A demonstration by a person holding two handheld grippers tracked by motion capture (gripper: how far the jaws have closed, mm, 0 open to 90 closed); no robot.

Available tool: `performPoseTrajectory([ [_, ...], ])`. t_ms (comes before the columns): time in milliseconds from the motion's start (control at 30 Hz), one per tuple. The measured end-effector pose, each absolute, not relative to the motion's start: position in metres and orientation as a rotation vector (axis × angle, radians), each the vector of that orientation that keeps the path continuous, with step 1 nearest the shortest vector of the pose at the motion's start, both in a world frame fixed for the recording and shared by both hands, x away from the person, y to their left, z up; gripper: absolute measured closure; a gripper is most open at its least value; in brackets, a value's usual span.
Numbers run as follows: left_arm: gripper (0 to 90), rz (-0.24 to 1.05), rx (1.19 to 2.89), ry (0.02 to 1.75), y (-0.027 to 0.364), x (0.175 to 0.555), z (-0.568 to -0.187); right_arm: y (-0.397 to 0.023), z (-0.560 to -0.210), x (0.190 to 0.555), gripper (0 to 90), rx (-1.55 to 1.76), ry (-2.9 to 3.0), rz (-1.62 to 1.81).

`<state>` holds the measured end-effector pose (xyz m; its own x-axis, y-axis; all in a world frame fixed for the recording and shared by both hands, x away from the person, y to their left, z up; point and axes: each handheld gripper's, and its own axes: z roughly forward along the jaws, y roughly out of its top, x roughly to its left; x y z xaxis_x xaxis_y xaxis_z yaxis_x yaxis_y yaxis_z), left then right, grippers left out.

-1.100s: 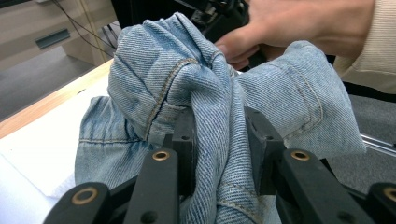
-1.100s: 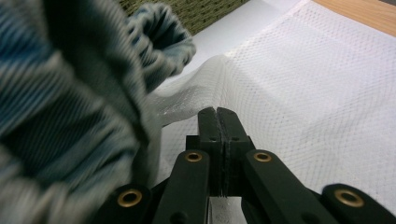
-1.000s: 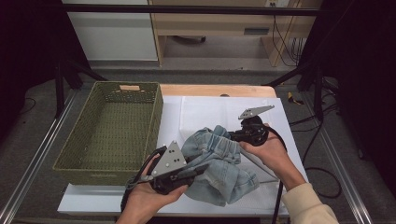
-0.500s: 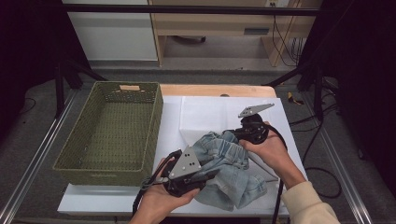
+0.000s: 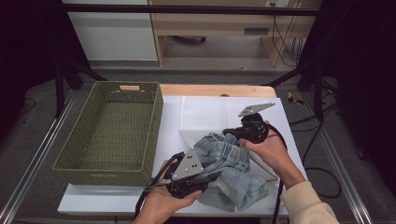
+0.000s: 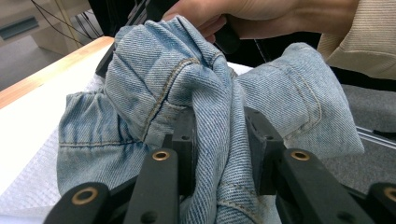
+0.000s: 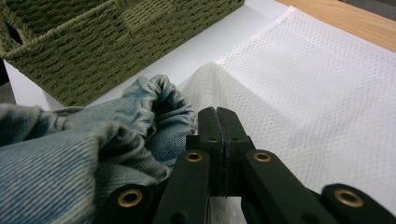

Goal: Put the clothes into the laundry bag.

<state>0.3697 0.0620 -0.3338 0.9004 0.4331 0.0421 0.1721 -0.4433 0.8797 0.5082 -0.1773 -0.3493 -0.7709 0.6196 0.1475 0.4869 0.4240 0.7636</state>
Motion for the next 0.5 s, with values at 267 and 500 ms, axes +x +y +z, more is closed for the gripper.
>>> performPoseTrajectory([
  [267,68.3,0.301,2.022,0.433,0.0566,0.3685,-0.3330,-0.1765,-0.3487,0.5088,90.0,0.999,2.504,1.272],
  [500,68.3,0.280,2.027,0.441,0.0521,0.3735,-0.3374,-0.1773,-0.3465,0.5106,90.0,1.004,2.485,1.274],
])
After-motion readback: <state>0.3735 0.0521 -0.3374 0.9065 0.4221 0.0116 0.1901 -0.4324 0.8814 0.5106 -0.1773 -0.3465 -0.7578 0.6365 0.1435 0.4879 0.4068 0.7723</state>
